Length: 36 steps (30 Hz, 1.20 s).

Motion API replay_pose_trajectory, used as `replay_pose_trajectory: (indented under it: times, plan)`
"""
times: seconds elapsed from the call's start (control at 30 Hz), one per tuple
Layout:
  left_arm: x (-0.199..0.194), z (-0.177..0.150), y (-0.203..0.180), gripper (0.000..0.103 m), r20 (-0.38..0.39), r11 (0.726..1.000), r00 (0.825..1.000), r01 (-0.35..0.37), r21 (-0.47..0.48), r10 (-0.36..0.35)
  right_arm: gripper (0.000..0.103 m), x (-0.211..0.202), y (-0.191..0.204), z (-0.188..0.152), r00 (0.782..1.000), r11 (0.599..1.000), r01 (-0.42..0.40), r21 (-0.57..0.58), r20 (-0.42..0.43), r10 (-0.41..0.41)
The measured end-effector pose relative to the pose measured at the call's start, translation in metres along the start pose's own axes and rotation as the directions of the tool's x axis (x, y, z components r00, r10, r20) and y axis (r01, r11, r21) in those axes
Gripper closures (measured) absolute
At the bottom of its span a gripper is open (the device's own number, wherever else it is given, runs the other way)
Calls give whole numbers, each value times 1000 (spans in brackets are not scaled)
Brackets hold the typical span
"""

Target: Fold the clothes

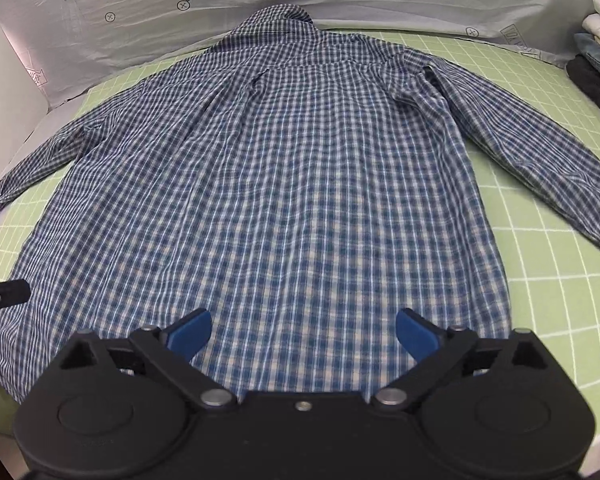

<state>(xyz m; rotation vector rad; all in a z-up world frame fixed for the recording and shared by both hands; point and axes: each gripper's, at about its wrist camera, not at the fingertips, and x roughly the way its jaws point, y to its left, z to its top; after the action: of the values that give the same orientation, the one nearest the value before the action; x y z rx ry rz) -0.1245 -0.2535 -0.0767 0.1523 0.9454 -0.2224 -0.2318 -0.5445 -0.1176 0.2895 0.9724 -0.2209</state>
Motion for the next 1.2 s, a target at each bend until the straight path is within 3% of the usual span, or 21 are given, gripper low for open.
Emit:
replay_pose_trajectory:
  times: [0.2,0.33,0.5,0.67,0.8,0.93,1.03,1.07,1.13,1.2]
  plan:
    - [16,21,75,0,-5,983,997,-82,-162,82,1,41,14,45,999,999,32,-32,13,-32]
    - [51,48,137,0,0,949,992,-123,-291,128,1,72,31,73,996,996,83,-43,19,-82]
    - [96,83,214,0,-1,878,983,-167,-448,186,0,100,45,101,992,993,113,41,49,-115]
    - [142,118,291,0,-12,780,970,-202,-592,242,0,119,47,116,970,961,216,171,70,-231]
    - [160,127,331,0,-31,739,956,-245,-627,291,0,135,58,123,948,942,290,169,86,-307]
    - [171,124,354,0,-57,704,953,-260,-661,298,0,144,71,129,940,930,298,215,106,-325]
    - [175,123,355,1,-54,721,943,-288,-631,329,0,147,77,131,925,911,325,253,114,-362]
    - [176,123,354,5,-57,727,938,-302,-617,342,0,148,77,131,923,903,328,277,109,-368]
    - [176,125,351,21,-59,736,929,-327,-594,365,0,148,77,132,923,903,331,274,103,-370]
    - [172,126,350,50,-54,734,927,-329,-594,371,0,149,77,133,925,904,330,272,98,-367]
